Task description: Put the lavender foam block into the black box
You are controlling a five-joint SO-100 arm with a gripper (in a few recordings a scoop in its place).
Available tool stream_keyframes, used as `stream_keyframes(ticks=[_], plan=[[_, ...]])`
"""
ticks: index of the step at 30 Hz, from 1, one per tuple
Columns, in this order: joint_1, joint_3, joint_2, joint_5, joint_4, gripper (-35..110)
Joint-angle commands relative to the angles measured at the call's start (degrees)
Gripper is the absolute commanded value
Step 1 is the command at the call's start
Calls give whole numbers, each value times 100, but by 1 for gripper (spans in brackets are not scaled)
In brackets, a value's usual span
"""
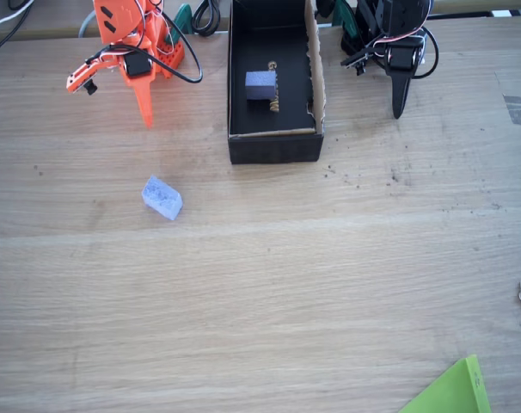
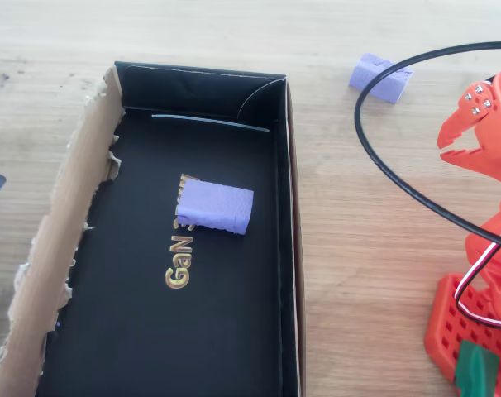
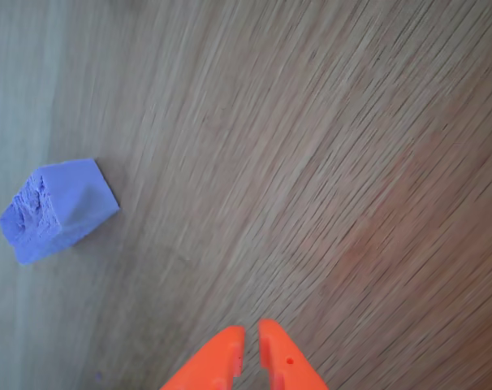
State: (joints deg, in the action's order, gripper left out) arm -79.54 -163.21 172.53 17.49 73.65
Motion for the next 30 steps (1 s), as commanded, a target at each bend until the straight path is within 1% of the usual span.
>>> stream_keyframes(ticks=[1, 3, 6, 7, 11, 15, 17, 20, 23, 25, 27, 30], plan=[[378, -26, 158, 1468, -26, 0], [413, -26, 158, 1187, -26, 0], [448, -26, 158, 457, -79, 0], [448, -26, 158, 378, -88, 0], [387, -26, 158, 527, -70, 0], [378, -26, 158, 1204, 35, 0], [378, -26, 158, 1230, -26, 0], [360, -18, 158, 1169, -483, 0], [343, -18, 158, 1459, -1169, 0], [220, -18, 158, 1055, -1485, 0], [176, -18, 158, 1696, -1951, 0], [202, 53, 158, 1380, -2435, 0]])
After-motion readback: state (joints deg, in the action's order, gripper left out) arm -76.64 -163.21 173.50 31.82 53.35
